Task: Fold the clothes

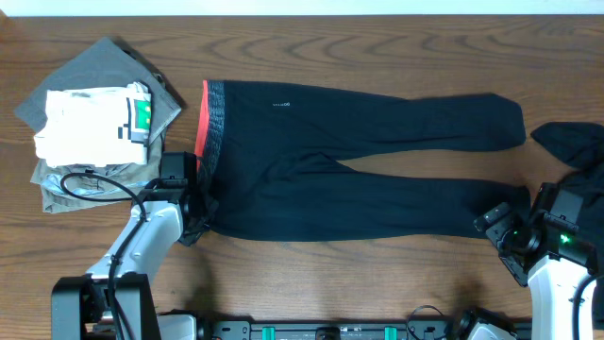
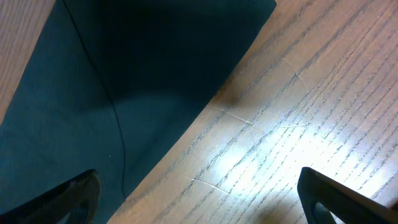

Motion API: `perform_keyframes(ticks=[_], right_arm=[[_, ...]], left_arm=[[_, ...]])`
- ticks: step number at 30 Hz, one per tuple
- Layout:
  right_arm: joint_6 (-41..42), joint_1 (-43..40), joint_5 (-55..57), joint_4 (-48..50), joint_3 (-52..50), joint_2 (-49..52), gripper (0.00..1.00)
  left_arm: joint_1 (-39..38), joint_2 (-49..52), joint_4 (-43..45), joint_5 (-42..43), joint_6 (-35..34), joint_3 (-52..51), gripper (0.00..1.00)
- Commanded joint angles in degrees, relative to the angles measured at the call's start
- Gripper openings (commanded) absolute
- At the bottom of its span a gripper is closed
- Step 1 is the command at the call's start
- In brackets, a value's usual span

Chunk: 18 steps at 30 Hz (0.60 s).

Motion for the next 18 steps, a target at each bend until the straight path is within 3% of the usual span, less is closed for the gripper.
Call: perform_keyframes(ticks=[1, 18], right_arm=[[-0.42, -0.55, 0.79, -0.04, -0.2, -0.39, 0.99], [6.4, -1.51, 8.0, 3.54, -1.51, 3.87, 0.99]], left_arm=[[0.28, 0.33, -0.94, 2.01, 3.43, -0.22, 0.06], [0.28, -10.91, -4.28, 1.7, 5.86, 0.28, 0.07]])
